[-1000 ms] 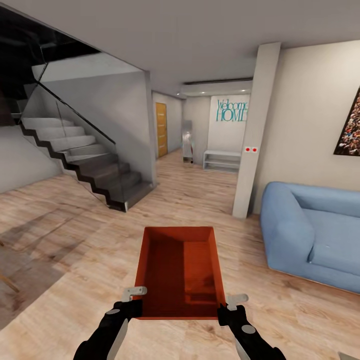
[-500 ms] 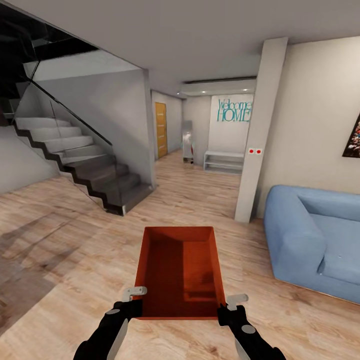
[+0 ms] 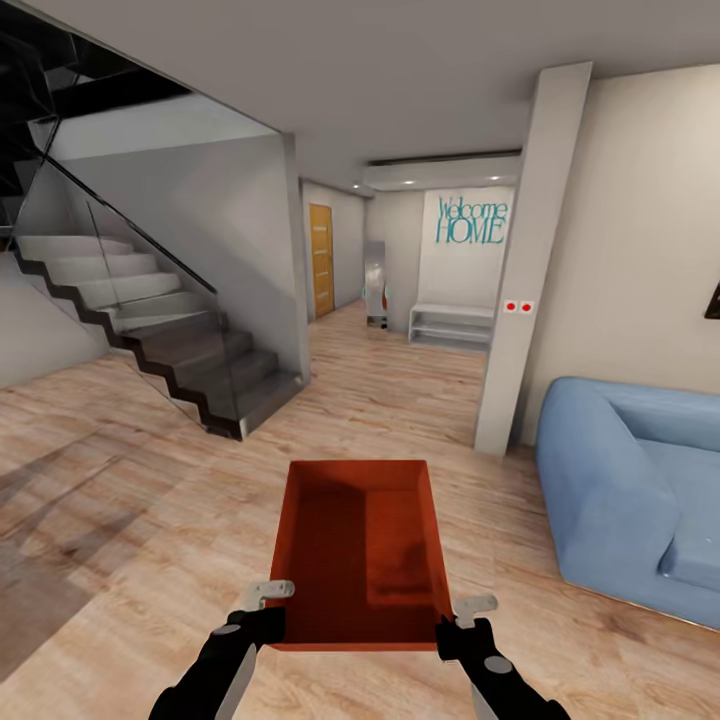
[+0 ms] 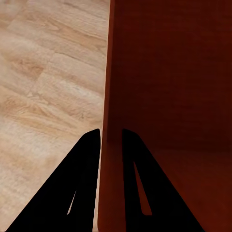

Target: Move the two storage containers from the living room to the garage. In the garage, place one container on the floor and stack the other container on top of it (either order is fine).

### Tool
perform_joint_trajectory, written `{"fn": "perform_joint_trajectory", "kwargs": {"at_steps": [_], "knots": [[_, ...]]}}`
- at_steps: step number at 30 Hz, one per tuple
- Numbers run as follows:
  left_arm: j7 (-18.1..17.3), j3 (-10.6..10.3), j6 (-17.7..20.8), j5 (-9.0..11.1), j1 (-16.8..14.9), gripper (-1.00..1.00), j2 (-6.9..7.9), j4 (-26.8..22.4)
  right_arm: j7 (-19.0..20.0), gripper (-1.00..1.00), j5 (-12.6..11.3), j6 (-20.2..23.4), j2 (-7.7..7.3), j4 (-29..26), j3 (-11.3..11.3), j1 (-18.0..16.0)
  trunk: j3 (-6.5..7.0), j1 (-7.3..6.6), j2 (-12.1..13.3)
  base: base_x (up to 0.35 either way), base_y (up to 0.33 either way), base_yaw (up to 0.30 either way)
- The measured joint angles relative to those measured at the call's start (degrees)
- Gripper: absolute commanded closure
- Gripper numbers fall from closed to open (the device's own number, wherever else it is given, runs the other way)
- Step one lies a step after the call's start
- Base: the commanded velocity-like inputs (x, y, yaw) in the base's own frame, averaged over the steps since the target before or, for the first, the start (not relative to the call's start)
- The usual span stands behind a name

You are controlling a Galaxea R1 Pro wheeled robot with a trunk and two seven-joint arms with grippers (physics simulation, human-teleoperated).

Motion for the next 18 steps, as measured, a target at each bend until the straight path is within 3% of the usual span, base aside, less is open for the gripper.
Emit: {"fn": "perform_joint_trajectory", "kwargs": {"at_steps": [18], "knots": [[0.0,0.0,-0.1,0.1,0.0,1.00,0.00,0.1,0.0,1.00,0.1,0.0,0.00,0.0,0.0,0.0,0.00,0.00,0.0,0.326,0.000,0.000]]}}
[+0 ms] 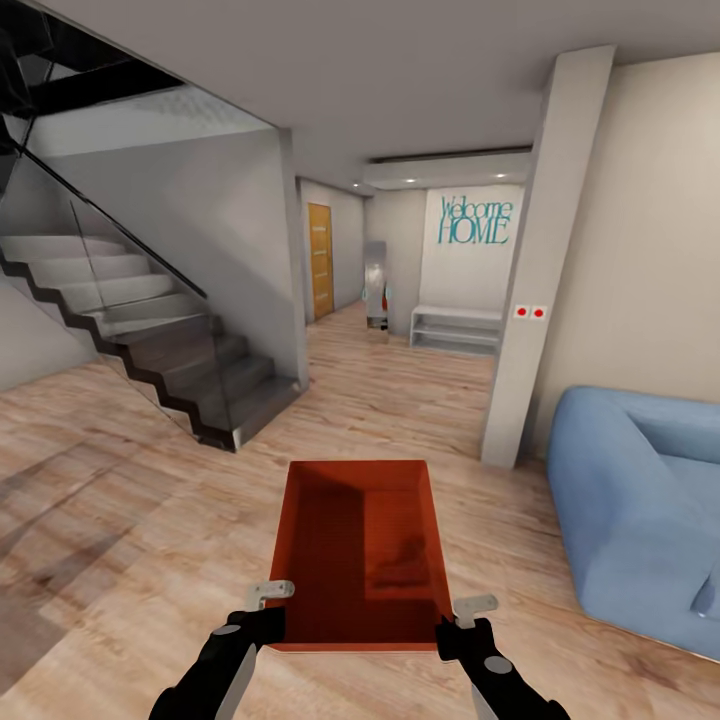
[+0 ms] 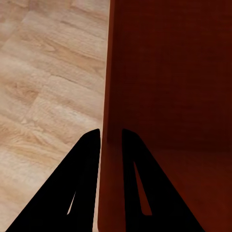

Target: Move the two storage containers from the living room to the garage. In the garage, place one container on the floor and stack the other container on top of it (either order is fine).

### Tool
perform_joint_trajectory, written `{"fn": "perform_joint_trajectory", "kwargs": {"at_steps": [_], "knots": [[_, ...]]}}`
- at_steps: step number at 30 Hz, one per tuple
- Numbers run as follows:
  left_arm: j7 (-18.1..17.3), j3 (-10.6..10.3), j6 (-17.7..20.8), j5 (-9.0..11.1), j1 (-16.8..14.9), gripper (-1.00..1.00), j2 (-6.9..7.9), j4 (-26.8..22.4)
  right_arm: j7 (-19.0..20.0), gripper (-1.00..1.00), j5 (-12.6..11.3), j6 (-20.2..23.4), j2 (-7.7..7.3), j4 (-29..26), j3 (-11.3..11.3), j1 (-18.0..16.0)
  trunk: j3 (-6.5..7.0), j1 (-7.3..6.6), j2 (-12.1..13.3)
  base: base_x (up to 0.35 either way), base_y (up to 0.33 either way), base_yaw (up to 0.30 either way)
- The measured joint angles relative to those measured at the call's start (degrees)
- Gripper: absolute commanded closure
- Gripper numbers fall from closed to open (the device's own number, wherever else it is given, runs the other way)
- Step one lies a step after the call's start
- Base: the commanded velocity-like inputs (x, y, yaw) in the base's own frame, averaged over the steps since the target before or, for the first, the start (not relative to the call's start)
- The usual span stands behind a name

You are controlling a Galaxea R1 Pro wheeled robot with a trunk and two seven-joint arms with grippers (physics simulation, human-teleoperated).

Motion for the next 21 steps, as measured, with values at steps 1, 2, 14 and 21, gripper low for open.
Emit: {"fn": "perform_joint_trajectory", "kwargs": {"at_steps": [1,2,14,21], "knots": [[0.0,0.0,0.0,0.0,0.0,1.00,0.00,0.0,0.0,1.00,0.0,0.0,0.00,0.0,0.0,0.0,0.00,0.00,0.0,0.326,0.000,0.000],[0.0,0.0,0.0,0.0,0.0,1.00,0.00,0.0,0.0,1.00,0.0,0.0,0.00,0.0,0.0,0.0,0.00,0.00,0.0,0.325,0.000,0.000],[0.0,0.0,0.0,0.0,0.0,1.00,0.00,0.0,0.0,1.00,0.0,0.0,0.00,0.0,0.0,0.0,0.00,0.00,0.0,0.326,0.000,0.000],[0.0,0.0,0.0,0.1,0.0,1.00,0.01,0.0,0.0,1.00,0.0,0.0,0.00,0.0,0.0,0.0,0.00,0.00,0.0,0.325,0.000,0.000]]}}
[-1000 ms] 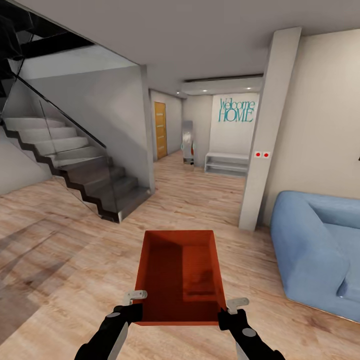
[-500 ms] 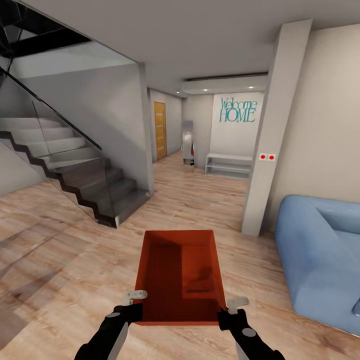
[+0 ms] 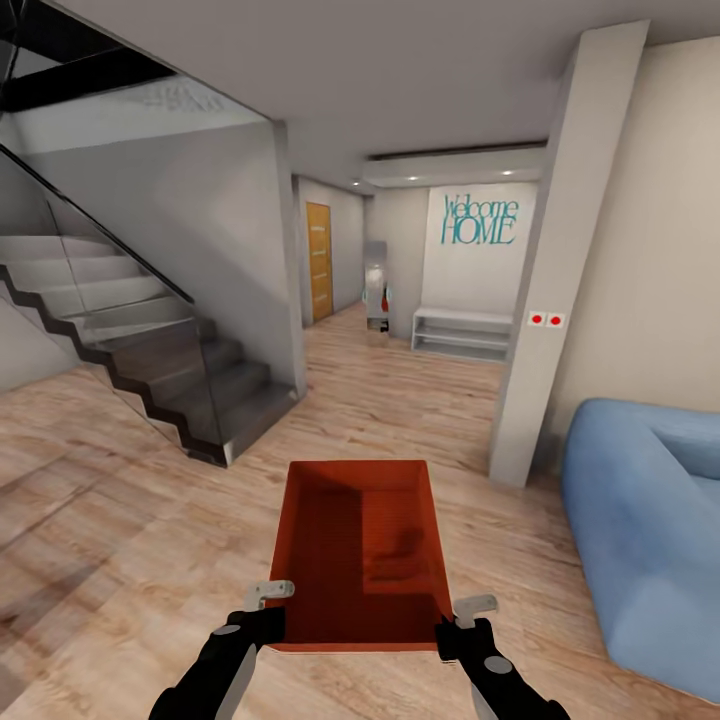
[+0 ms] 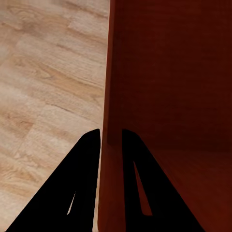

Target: Move the two storage containers from the living room to the garage. In the garage, place one container on the floor and stack the other container on top of it (either order is fine).

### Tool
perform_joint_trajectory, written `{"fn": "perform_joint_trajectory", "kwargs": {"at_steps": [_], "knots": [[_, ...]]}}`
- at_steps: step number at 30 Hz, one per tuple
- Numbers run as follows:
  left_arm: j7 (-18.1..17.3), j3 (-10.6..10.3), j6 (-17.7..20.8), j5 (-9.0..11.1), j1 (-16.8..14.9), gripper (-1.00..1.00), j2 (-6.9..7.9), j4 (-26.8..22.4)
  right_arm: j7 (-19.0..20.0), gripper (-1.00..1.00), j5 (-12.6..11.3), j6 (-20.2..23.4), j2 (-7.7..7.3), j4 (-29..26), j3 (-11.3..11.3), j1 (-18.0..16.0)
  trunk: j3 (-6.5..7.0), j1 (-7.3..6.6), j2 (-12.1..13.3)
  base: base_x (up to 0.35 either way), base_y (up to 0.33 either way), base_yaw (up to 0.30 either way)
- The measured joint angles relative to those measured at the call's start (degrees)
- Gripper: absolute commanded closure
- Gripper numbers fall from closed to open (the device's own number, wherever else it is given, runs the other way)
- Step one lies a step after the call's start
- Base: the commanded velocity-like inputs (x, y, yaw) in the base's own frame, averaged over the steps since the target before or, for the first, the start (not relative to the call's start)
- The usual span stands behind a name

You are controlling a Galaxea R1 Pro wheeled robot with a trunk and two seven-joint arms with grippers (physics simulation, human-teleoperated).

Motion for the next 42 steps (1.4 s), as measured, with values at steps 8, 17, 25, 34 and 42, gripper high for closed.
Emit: {"fn": "perform_joint_trajectory", "kwargs": {"at_steps": [8,17,25,34,42], "knots": [[0.0,0.0,0.0,0.0,0.0,1.00,0.01,-0.1,0.0,1.00,0.0,0.0,0.00,-0.1,0.0,0.0,0.00,0.00,0.0,0.326,0.000,0.000],[0.0,0.0,0.0,0.0,0.0,1.00,0.00,-0.1,0.0,1.00,0.0,0.0,0.00,-0.1,0.0,0.0,0.00,0.00,0.0,0.326,0.000,0.000],[0.0,0.0,0.0,-0.1,0.0,1.00,0.00,-0.1,0.0,1.00,0.0,0.0,0.00,-0.1,0.0,0.0,0.00,0.00,0.0,0.326,0.000,0.000],[-0.1,0.0,0.0,-0.1,0.0,1.00,0.04,-0.2,-0.1,1.00,0.1,0.0,0.04,-0.2,0.0,0.0,0.00,0.00,0.0,0.326,0.000,0.000],[-0.1,0.0,0.0,-0.1,0.0,1.00,0.03,-0.2,-0.1,1.00,0.1,0.0,0.03,-0.2,0.0,0.0,0.00,0.00,0.0,0.326,0.000,0.000]]}}
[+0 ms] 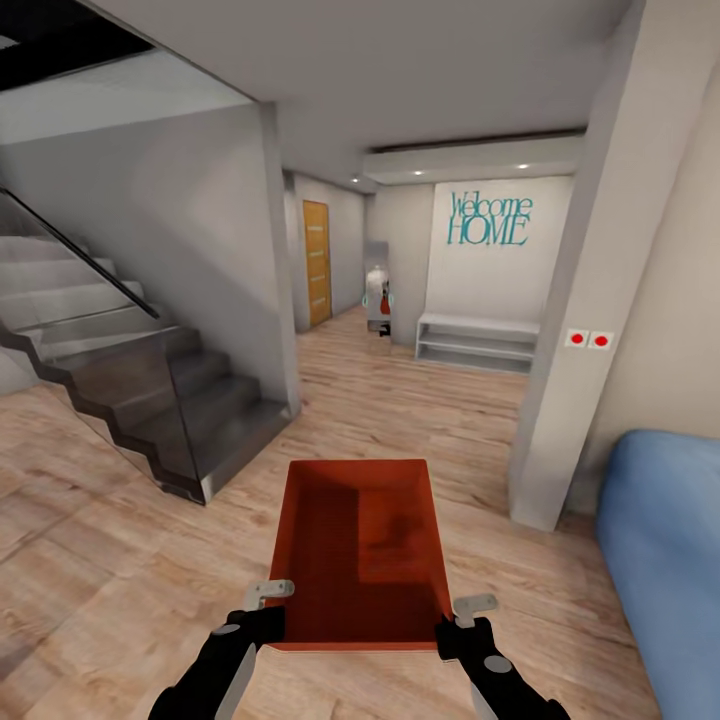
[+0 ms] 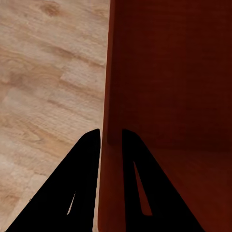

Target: Move the two storage containers from the living room to the garage. In the garage, place one container on the floor and stack the other container on top of it (either order is fine).

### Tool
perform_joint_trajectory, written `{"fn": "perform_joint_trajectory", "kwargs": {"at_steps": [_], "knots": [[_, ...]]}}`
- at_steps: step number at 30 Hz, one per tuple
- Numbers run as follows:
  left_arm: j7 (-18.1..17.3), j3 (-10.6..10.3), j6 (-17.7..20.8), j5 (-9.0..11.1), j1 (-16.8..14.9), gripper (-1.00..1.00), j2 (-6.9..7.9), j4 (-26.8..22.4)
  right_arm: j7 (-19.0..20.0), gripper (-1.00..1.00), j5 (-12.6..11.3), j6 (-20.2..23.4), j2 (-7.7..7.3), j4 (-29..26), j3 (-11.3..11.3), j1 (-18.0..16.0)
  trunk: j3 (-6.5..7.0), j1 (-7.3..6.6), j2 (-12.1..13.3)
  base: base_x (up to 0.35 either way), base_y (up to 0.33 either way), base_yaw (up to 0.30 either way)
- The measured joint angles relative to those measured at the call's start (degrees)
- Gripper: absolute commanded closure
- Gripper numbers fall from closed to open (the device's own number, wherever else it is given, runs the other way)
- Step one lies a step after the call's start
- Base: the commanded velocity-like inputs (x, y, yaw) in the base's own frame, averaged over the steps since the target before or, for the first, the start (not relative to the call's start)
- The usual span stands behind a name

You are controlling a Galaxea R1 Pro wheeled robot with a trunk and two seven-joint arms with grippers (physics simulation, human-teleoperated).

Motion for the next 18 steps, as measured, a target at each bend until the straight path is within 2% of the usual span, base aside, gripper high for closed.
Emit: {"fn": "perform_joint_trajectory", "kwargs": {"at_steps": [18], "knots": [[-0.4,0.0,-0.1,0.0,0.0,1.00,0.26,0.1,-0.3,1.00,0.2,-0.1,0.23,0.0,0.0,0.0,0.00,0.00,0.0,0.326,0.000,0.000]]}}
